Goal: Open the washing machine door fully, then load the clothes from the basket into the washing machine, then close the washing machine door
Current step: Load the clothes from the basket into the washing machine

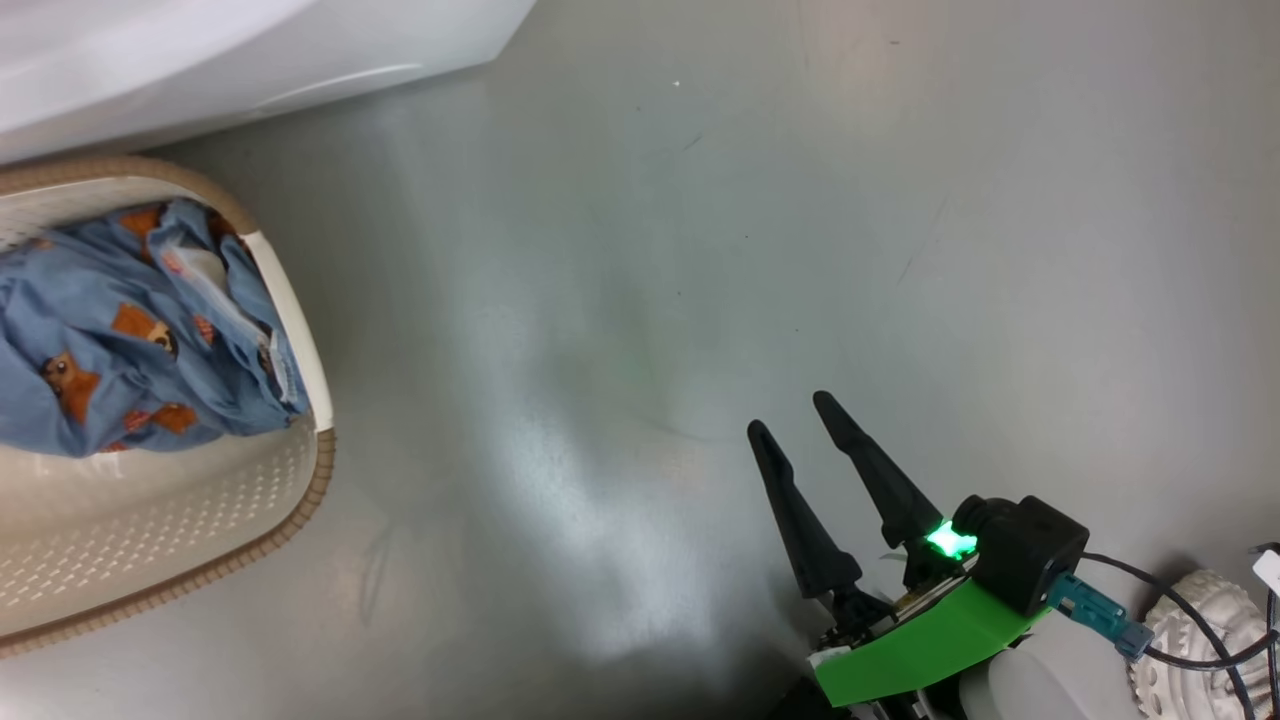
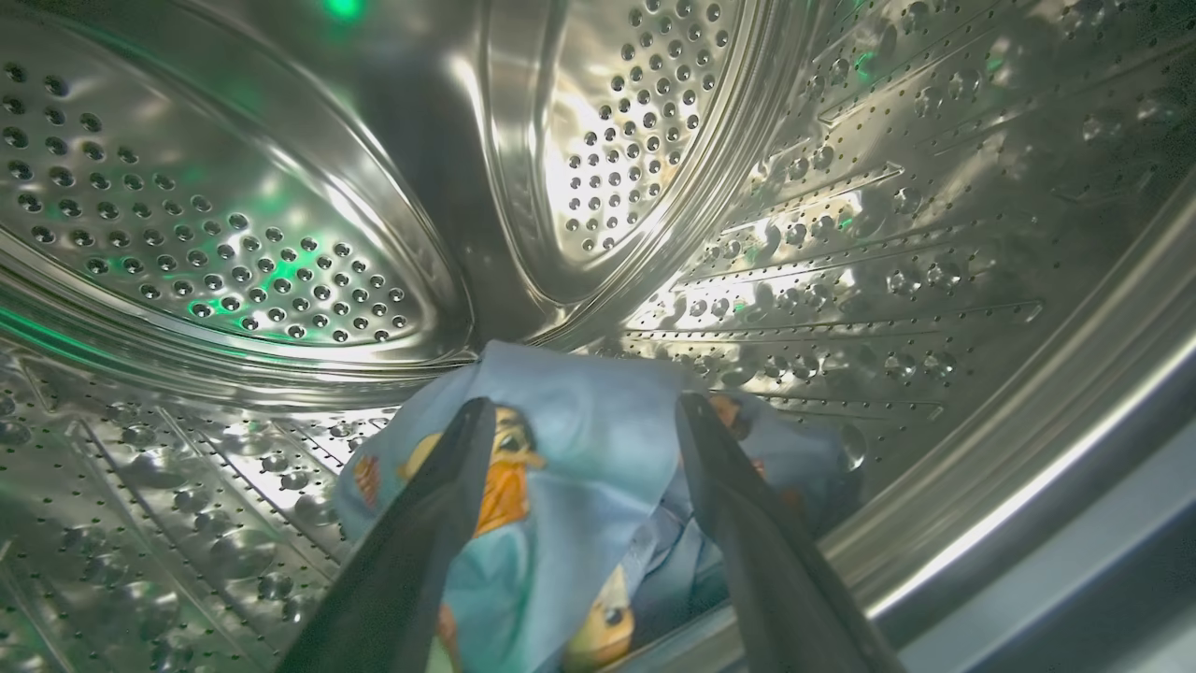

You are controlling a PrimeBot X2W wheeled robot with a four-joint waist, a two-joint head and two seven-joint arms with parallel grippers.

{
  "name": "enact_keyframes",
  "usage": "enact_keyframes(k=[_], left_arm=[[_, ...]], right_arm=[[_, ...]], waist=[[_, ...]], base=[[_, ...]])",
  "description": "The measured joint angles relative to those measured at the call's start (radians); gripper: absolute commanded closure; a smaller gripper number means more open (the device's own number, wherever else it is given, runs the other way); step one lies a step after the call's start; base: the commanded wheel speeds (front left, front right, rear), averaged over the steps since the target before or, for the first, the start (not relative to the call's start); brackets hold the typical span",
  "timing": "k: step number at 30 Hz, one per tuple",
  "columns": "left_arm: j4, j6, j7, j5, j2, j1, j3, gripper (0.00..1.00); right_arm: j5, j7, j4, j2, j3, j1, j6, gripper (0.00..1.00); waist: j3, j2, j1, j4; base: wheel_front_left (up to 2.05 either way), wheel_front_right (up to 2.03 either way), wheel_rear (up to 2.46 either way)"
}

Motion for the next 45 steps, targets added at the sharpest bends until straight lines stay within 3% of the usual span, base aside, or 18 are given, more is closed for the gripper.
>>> enact_keyframes(k=[23, 36, 45], left_arm=[[-0.009, 0.028, -0.073, -0.044, -0.109, 0.117, -0.033, 0.0], [-0.034, 0.058, -0.115, -0.059, -0.197, 0.224, -0.062, 0.0], [-0.075, 0.071, -0.141, -0.065, -0.227, 0.335, -0.069, 0.0]], right_arm=[[-0.009, 0.0, 0.046, -0.001, -0.061, -0.039, 0.0, 0.0], [-0.039, 0.0, 0.108, -0.002, -0.095, -0.038, 0.0, 0.0], [-0.06, 0.0, 0.135, -0.004, -0.12, -0.029, 0.0, 0.0]], waist=[[-0.084, 0.0, 0.0, 0.078], [-0.209, 0.0, 0.0, 0.135], [-0.316, 0.0, 0.0, 0.177]], base=[[0.0, 0.0, 0.0], [0.0, 0.0, 0.0], [0.0, 0.0, 0.0]])
